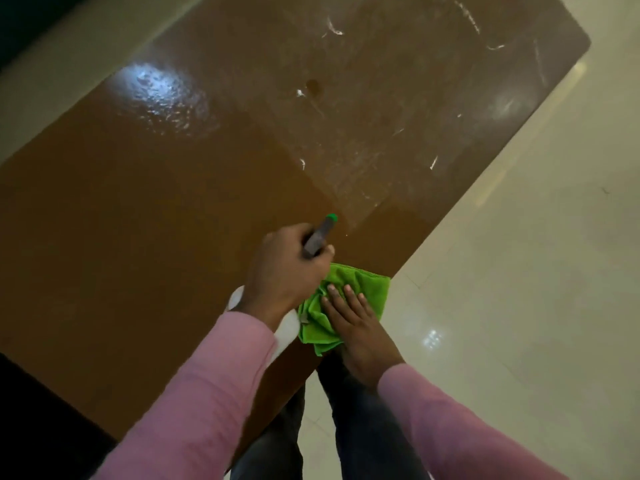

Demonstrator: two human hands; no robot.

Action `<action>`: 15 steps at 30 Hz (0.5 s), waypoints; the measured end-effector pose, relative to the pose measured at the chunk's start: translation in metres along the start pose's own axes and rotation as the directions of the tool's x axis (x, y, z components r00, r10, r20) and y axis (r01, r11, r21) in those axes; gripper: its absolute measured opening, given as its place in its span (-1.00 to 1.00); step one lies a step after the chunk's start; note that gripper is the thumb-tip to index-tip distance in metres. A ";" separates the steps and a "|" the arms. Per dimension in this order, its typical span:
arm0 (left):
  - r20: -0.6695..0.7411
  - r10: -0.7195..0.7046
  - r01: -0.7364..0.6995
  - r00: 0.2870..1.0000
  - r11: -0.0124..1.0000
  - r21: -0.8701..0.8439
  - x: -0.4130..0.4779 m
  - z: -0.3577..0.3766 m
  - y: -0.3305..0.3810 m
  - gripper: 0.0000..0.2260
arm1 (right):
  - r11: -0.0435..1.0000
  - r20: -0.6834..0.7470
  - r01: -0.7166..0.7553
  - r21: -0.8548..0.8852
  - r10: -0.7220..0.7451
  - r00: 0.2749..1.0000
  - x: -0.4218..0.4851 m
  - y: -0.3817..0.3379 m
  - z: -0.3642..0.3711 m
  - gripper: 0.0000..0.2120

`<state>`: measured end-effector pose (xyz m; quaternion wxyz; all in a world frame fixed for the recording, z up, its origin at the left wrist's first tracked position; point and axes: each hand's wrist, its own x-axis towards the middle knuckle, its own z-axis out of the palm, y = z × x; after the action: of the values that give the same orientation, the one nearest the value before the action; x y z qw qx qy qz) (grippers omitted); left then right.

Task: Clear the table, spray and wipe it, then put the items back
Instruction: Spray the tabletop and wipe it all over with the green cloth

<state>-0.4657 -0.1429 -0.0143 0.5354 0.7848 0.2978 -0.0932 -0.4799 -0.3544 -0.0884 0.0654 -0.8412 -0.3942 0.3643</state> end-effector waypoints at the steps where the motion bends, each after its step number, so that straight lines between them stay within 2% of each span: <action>1: 0.018 0.053 -0.054 0.998 0.997 0.059 0.007 0.009 0.013 -0.80 | 0.999 -0.014 -0.026 0.022 0.027 1.000 0.000 -0.005 0.003 -0.24; 3: 0.023 0.105 -0.108 0.994 0.984 0.145 0.019 0.024 0.029 -0.78 | 0.996 -0.043 -0.076 0.046 0.078 0.996 -0.001 -0.013 0.010 -0.23; 6: -0.035 0.099 -0.089 0.995 0.972 0.215 0.030 0.036 0.032 -0.73 | 0.992 -0.069 -0.113 0.059 0.117 0.991 0.002 -0.015 0.017 -0.24; 9: 0.000 0.077 -0.074 0.997 0.958 0.277 0.035 0.035 0.025 -0.74 | 0.992 -0.078 -0.101 0.081 0.107 0.991 0.003 -0.015 0.018 -0.30; 11: 0.009 0.051 -0.051 0.999 0.960 0.275 0.037 0.030 0.020 -0.72 | 0.992 -0.085 -0.087 0.089 0.095 0.992 0.002 -0.013 0.017 -0.33; 15: -0.067 -0.002 0.017 0.998 0.973 0.232 0.036 0.018 0.008 -0.69 | 0.992 -0.097 -0.061 0.107 0.072 0.993 0.003 -0.007 0.016 -0.32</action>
<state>-0.4290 -0.1475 -0.0324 0.4294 0.8432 0.3063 -0.1038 -0.4933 -0.3505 -0.0991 0.1165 -0.8666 -0.3426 0.3435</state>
